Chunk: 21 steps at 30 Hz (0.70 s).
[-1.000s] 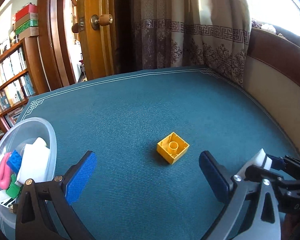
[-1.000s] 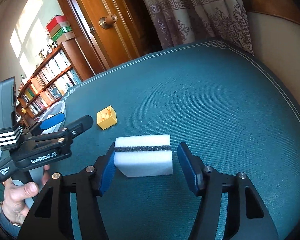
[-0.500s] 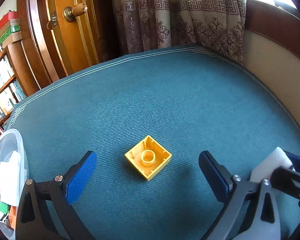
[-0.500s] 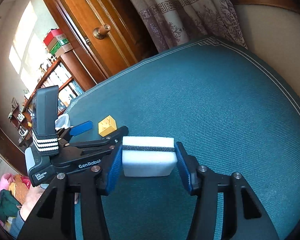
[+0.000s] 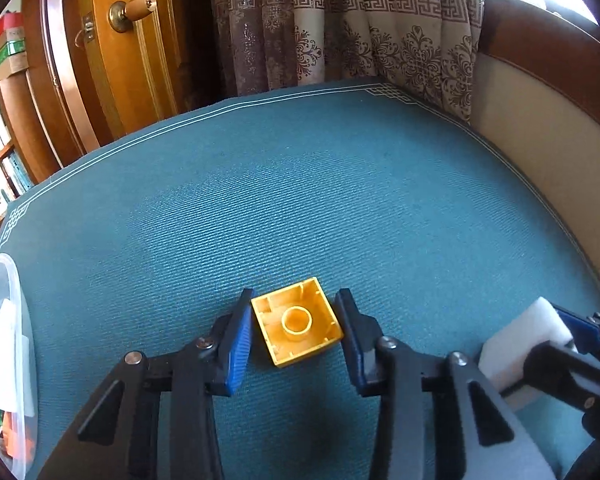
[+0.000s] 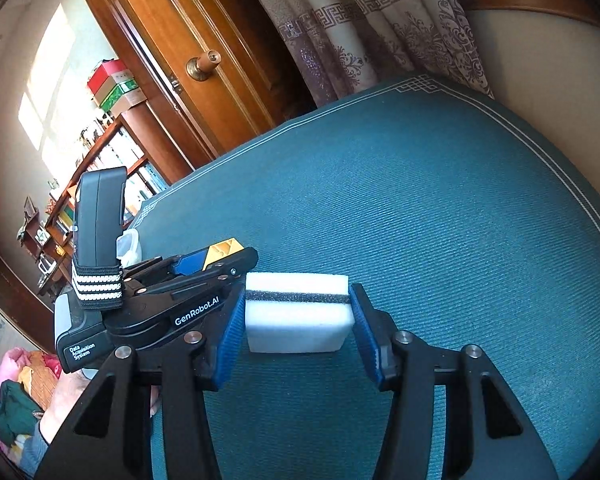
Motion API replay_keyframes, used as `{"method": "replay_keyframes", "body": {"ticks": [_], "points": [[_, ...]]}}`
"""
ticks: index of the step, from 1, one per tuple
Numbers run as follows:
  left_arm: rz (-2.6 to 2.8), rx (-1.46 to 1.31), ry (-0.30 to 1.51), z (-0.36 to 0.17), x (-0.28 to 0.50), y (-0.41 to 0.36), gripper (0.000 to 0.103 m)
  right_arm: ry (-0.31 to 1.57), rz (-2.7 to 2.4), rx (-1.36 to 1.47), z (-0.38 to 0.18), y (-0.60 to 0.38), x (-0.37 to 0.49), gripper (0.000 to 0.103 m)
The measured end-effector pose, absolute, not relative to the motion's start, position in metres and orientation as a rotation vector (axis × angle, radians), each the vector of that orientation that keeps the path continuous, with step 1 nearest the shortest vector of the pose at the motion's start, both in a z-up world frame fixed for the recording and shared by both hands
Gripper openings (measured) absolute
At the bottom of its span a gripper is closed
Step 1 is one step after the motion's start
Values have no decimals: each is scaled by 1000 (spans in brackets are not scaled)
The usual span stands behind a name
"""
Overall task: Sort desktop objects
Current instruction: 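Grasp the yellow brick with the left tool while the right tool holds the sponge, then carry the yellow brick and sponge over the clear bowl with both tools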
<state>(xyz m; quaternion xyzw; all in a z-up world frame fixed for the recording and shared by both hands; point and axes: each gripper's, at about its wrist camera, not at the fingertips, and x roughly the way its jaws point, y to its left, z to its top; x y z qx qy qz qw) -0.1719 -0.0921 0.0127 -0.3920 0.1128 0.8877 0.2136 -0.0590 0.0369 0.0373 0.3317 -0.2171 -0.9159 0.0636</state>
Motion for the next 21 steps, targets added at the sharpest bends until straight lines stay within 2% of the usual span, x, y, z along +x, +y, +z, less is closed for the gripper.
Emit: {"method": "replay_keyframes", "body": {"ticks": [10, 21], "points": [[2505, -1070, 286, 16, -153, -107, 44, -642, -2776, 979, 40, 36, -57, 53], [2594, -1002, 206, 41, -129, -156, 44, -596, -2791, 884, 51, 26, -46, 53]]}}
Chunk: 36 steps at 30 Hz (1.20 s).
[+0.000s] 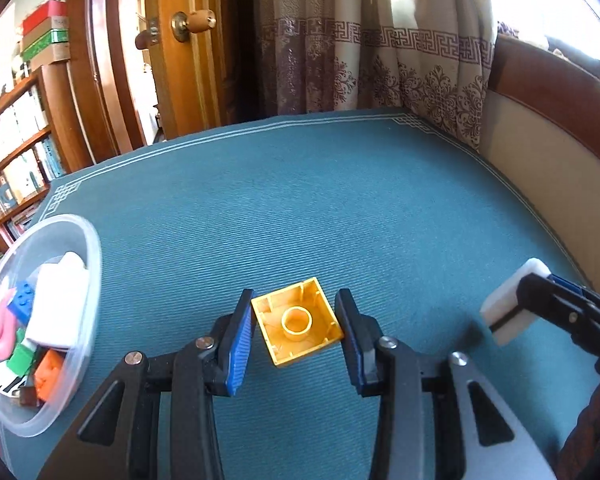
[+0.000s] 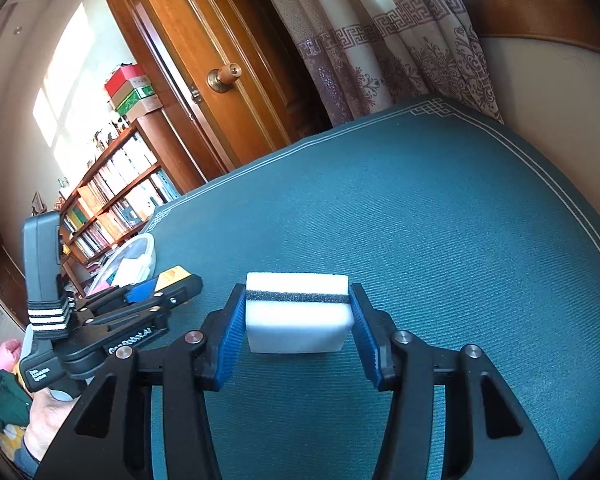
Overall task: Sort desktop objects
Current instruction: 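Carry the yellow brick and sponge over the clear bowl with both tools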
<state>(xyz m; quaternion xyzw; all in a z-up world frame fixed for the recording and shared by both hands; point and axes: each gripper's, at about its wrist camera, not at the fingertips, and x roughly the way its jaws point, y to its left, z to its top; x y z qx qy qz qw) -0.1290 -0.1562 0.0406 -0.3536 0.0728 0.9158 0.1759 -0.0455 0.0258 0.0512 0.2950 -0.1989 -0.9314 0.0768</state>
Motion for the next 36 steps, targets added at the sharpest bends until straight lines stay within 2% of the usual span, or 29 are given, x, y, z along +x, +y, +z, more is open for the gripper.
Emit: {"method": "replay_keyframes", "body": {"ticks": [16, 36], "points": [[2732, -953, 62, 68, -117, -253, 44, -435, -2825, 881, 57, -8, -40, 53], [2879, -955, -201, 68, -138, -363, 44, -274, -2766, 809, 99, -83, -75, 53]]}}
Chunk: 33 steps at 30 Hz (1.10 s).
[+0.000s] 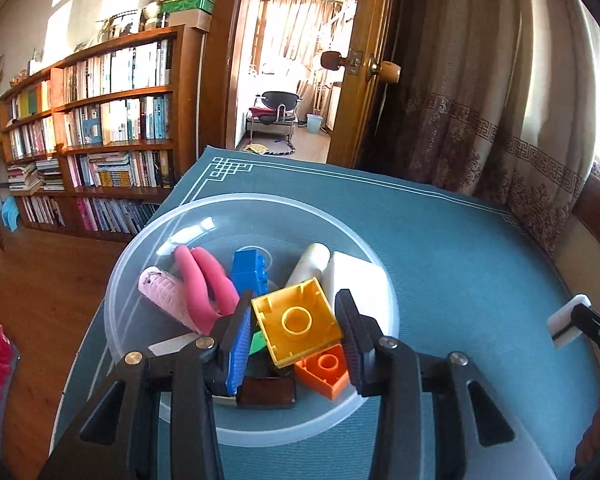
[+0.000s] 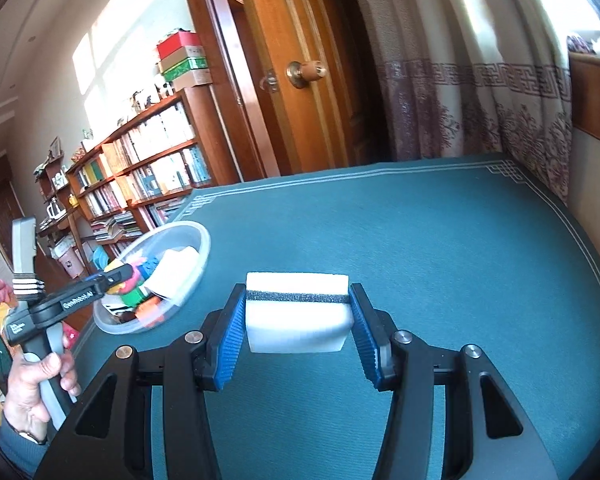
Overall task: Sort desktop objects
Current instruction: 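Carry the yellow brick and sponge over the clear bowl with both tools, then open the left tool to drop the yellow brick while the right tool releases the sponge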
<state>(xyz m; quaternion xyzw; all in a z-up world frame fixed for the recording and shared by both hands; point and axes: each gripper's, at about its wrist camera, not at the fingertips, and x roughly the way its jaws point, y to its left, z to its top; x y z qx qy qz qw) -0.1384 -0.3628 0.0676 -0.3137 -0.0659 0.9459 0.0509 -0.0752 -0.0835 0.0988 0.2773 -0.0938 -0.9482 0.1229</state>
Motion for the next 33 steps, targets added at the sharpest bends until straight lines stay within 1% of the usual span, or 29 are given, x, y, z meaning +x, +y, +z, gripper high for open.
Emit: {"method": "replay_keyframes", "body": {"ticks": [9, 19, 20, 21, 22, 24, 26, 29, 33], "points": [[2880, -951, -300, 59, -149, -386, 44, -264, -2675, 771, 112, -145, -96, 53], [2858, -930, -357, 56, -152, -400, 44, -237, -2605, 774, 113, -207, -123, 53], [2848, -926, -373, 55, -152, -401, 46, -231, -2602, 773, 114, -213, -126, 53], [2836, -919, -394, 55, -152, -403, 54, -225, -2600, 773, 114, -219, -130, 53], [2830, -913, -415, 55, -151, -404, 57, -222, -2598, 772, 114, -224, -133, 53], [2833, -896, -447, 56, -148, -408, 70, -230, -2584, 779, 114, -232, -142, 53], [2832, -873, -484, 59, -145, -414, 76, -261, -2565, 800, 113, -239, -151, 53], [2850, -830, -565, 63, -138, -427, 79, -279, -2549, 824, 109, -250, -164, 53], [2932, -785, -659, 68, -129, -448, 79, -225, -2542, 838, 102, -271, -175, 53]]}}
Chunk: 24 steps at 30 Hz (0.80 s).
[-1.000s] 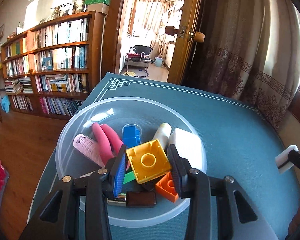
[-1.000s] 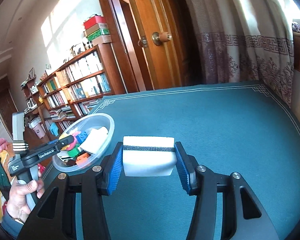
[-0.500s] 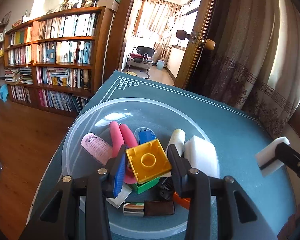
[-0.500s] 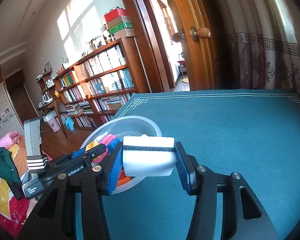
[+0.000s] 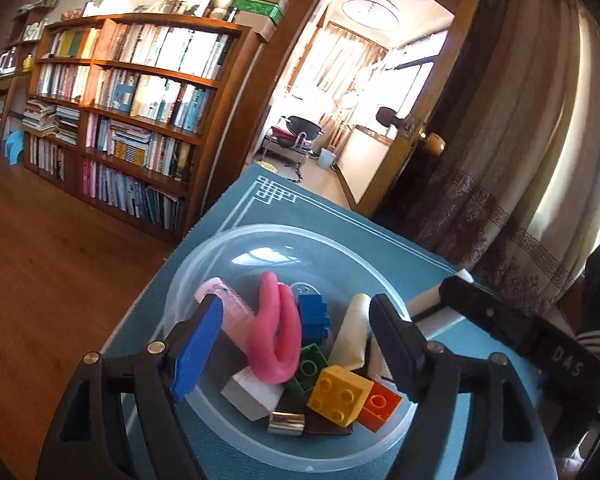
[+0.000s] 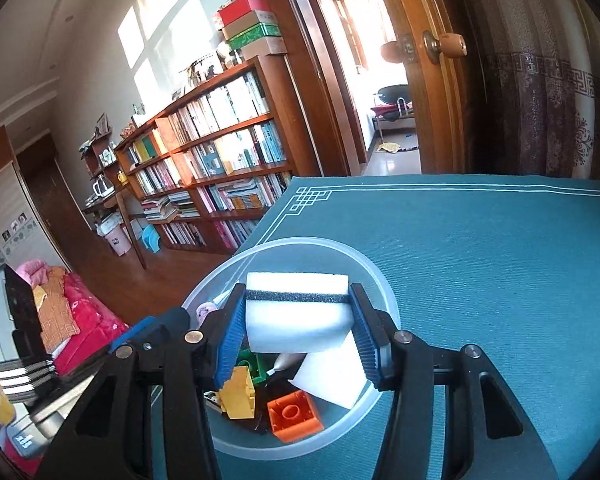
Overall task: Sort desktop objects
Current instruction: 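Open the left tool to drop the yellow brick while the right tool releases the sponge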
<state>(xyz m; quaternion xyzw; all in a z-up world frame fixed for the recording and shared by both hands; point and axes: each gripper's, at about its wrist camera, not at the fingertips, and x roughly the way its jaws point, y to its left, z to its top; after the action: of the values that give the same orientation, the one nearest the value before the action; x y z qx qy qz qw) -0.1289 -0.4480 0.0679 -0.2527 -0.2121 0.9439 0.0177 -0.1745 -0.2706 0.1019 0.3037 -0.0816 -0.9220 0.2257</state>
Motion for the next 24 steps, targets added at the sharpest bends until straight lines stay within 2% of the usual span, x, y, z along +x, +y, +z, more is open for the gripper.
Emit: {"method": "replay_keyframes", "body": {"ticks": [14, 17, 19, 21, 24], "points": [[3019, -765, -847, 59, -117, -485, 82, 97, -2428, 862, 71, -335, -181, 56], [3025, -780, -858, 57, -118, -487, 82, 145, -2432, 855, 69, -336, -174, 60], [3027, -789, -855, 55, -119, -486, 82, 122, -2434, 828, 72, -330, -166, 74], [3026, -795, -851, 55, -120, -486, 83, 96, -2447, 800, 76, -322, -160, 82], [3037, -795, -830, 55, -119, -483, 84, 73, -2453, 803, 80, -310, -155, 83]]}}
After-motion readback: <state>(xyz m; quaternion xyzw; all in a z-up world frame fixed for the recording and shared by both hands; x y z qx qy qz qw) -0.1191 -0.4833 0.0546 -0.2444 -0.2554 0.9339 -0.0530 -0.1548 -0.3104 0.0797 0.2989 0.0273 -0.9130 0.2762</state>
